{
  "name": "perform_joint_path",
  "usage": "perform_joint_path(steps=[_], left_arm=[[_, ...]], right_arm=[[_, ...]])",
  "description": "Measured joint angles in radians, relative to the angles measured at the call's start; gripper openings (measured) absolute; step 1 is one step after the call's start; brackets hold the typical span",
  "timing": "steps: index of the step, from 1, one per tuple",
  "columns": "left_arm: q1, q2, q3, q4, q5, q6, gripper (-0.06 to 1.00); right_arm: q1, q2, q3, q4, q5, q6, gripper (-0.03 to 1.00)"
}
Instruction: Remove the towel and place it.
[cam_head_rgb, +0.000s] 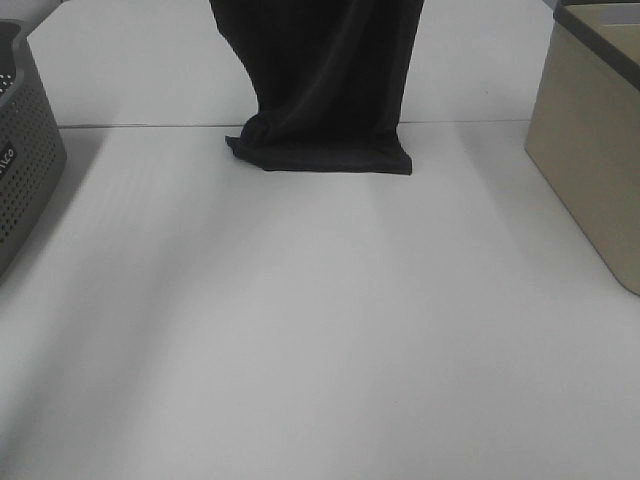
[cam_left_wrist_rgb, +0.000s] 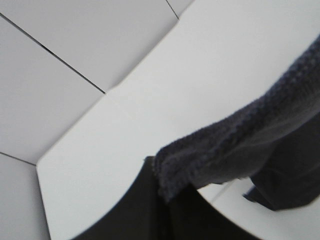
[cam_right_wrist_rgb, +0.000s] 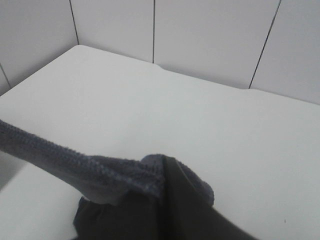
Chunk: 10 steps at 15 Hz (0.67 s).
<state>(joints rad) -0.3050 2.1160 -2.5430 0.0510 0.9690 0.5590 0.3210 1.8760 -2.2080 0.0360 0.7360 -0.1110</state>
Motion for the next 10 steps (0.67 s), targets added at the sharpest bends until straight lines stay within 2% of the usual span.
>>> perform_joint_path(steps=[2,4,6,7,9,10], left_arm=[[0.0,-0.06,-0.003,-0.004,0.182,-0.108,0.0],[0.0,-0.094,0.0,-0.017,0.232,-0.208,0.0],[0.0,-0.142,0.046,-0.064,0.238,-0.27,0.0],[0.0,-0.209,0.175,-0.107,0.241,-0.307,0.0],[0.0,-0.296,0.371,-0.12,0.242,-0.335,0.0],[0.0,-0.324,0.42,-0.122,0.243,-0.344,0.0]], right_arm=[[0.0,-0.05,0.0,0.056,0.13,0.0,0.02],[0.0,-0.086,0.0,0.091,0.246,0.0,0.02],[0.0,-0.111,0.0,0.116,0.398,0.0,0.02],[0.0,-0.115,0.0,0.118,0.474,0.0,0.02],[0.0,-0.13,0.033,0.139,0.48,-0.001,0.02],[0.0,-0.141,0.054,0.155,0.481,-0.001,0.02]])
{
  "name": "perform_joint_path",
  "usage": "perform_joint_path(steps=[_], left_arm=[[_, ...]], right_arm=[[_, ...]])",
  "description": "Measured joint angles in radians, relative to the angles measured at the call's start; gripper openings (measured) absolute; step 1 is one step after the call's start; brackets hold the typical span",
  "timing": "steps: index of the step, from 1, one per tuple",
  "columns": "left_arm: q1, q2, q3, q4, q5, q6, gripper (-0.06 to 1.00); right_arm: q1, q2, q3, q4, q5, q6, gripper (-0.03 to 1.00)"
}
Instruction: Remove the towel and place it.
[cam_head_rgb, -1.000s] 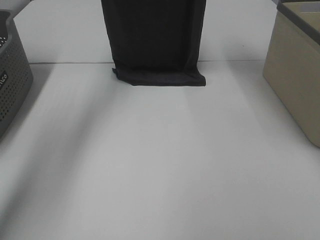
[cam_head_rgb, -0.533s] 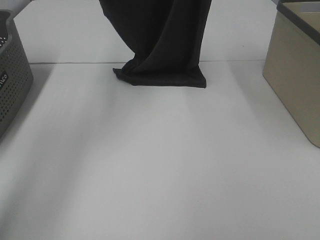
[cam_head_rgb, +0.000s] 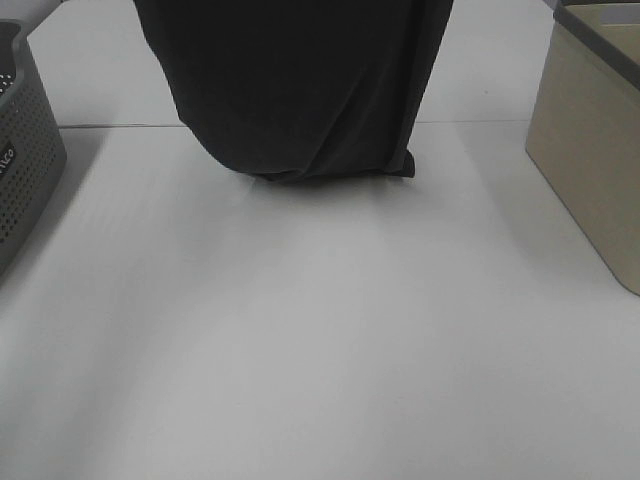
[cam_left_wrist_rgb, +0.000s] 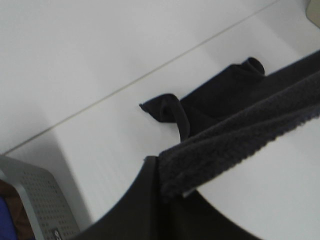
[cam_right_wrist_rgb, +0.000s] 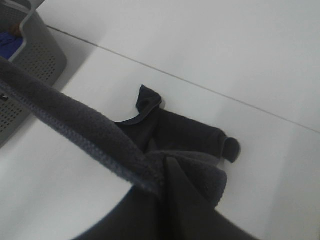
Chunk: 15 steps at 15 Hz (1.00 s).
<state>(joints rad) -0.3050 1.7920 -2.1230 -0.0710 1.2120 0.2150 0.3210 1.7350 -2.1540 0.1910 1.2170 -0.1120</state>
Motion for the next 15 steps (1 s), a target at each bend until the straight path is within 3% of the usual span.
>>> perform_joint_path(steps=[5,9,10,15], left_arm=[[0.0,-0.322,0.346,0.0,-0.001,-0.091,0.0],[-0.01,-0.513,0.486,0.02,-0.013,-0.182,0.0],[-0.01,-0.578,0.554,-0.019,-0.016,-0.194,0.0],[-0.01,-0.679,0.703,-0.066,-0.029,-0.197,0.0]], right_arm=[[0.002,-0.189,0.279,0.103,0.003,-0.004,0.02],[0.015,-0.321,0.374,0.154,0.002,-0.006,0.02],[0.015,-0.357,0.401,0.162,0.002,-0.004,0.02],[0.015,-0.452,0.549,0.194,0.002,0.019,0.02]])
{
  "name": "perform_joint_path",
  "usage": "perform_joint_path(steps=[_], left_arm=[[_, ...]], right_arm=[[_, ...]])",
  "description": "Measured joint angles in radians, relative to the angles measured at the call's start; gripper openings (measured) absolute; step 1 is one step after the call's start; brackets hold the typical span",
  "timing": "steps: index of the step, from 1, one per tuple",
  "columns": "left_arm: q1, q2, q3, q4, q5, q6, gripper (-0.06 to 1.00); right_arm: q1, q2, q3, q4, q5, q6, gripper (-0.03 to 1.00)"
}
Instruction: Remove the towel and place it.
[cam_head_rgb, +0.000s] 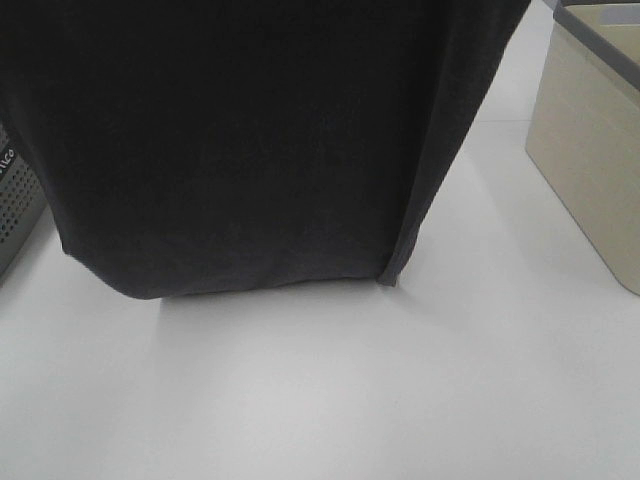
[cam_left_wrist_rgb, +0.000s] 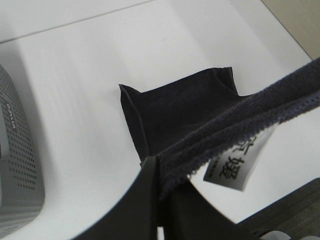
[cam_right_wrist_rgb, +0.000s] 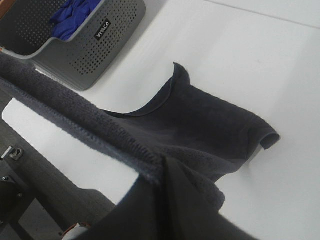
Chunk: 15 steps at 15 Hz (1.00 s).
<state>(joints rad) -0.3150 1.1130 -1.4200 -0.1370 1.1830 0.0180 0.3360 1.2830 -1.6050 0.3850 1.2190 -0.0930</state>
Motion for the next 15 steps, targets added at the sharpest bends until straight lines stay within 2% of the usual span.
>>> perform_joint_path(steps=[5,12,15], left_arm=[[0.0,-0.064,0.113,-0.042,-0.006,0.0,0.0],[0.0,-0.078,0.116,-0.042,-0.007,0.0,0.0],[-0.001,0.009,0.031,0.004,-0.008,0.01,0.0]], right_arm=[[0.0,-0.087,0.132,0.014,0.001,0.012,0.02],[0.0,-0.087,0.134,-0.004,-0.005,0.003,0.02],[0.004,-0.007,0.06,-0.06,-0.025,-0.005,0.02]])
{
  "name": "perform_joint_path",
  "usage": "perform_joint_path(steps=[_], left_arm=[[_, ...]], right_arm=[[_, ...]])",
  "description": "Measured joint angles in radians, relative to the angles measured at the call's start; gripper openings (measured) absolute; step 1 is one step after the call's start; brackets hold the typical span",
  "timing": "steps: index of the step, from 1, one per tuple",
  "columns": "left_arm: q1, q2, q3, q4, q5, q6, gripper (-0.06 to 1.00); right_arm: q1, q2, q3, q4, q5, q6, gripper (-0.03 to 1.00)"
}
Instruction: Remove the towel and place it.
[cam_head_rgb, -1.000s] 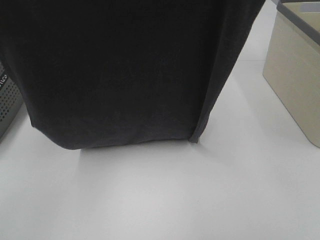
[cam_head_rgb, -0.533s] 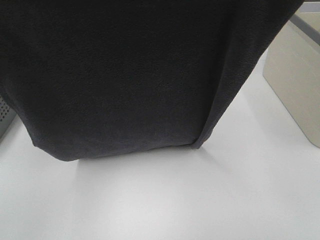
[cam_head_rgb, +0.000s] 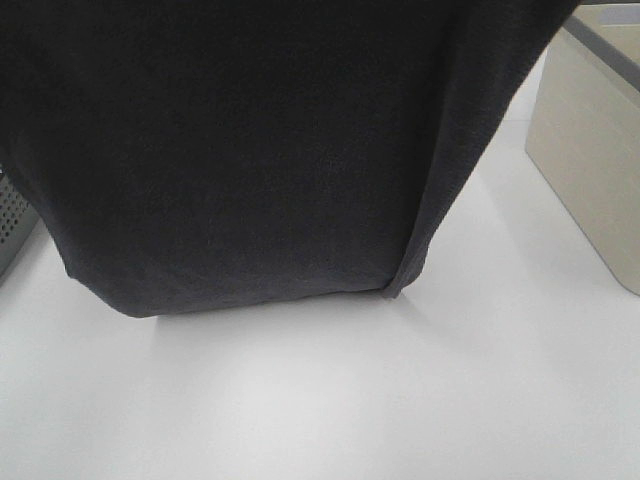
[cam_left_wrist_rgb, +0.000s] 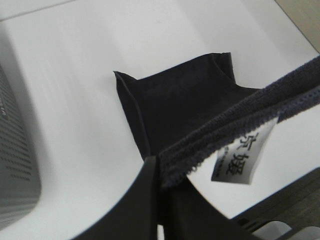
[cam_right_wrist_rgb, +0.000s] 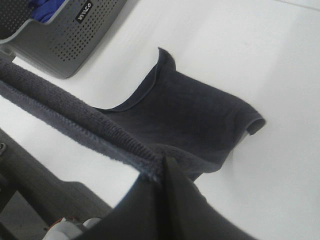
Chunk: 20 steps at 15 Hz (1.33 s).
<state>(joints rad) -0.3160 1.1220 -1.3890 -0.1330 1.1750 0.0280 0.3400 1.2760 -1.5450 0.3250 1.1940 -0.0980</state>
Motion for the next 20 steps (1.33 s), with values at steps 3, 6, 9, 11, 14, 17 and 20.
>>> perform_joint_path(steps=[3,6,9,11,14,17,20], left_arm=[[0.0,0.166,-0.201,0.126,-0.033,0.032,0.0],[0.0,0.331,-0.412,0.256,-0.101,0.064,0.0],[0.002,0.579,-0.714,0.37,-0.252,0.085,0.0],[0.005,0.692,-0.855,0.407,-0.36,0.086,0.0],[0.011,0.803,-0.933,0.472,-0.566,0.09,0.0],[0.014,0.857,-0.933,0.545,-0.736,0.09,0.0],[0.028,0.906,-0.933,0.599,-1.027,0.09,0.0]], right_arm=[[0.0,0.178,-0.264,-0.063,-0.001,-0.044,0.02],[0.0,0.376,-0.555,-0.131,-0.019,-0.097,0.02],[-0.01,0.632,-0.908,-0.249,-0.104,-0.126,0.02],[-0.017,0.712,-1.017,-0.286,-0.19,-0.147,0.02],[-0.021,0.762,-1.051,-0.313,-0.448,-0.153,0.02],[-0.059,0.792,-1.051,-0.266,-0.643,-0.153,0.02],[-0.103,0.835,-1.051,-0.154,-0.768,-0.179,0.02]])
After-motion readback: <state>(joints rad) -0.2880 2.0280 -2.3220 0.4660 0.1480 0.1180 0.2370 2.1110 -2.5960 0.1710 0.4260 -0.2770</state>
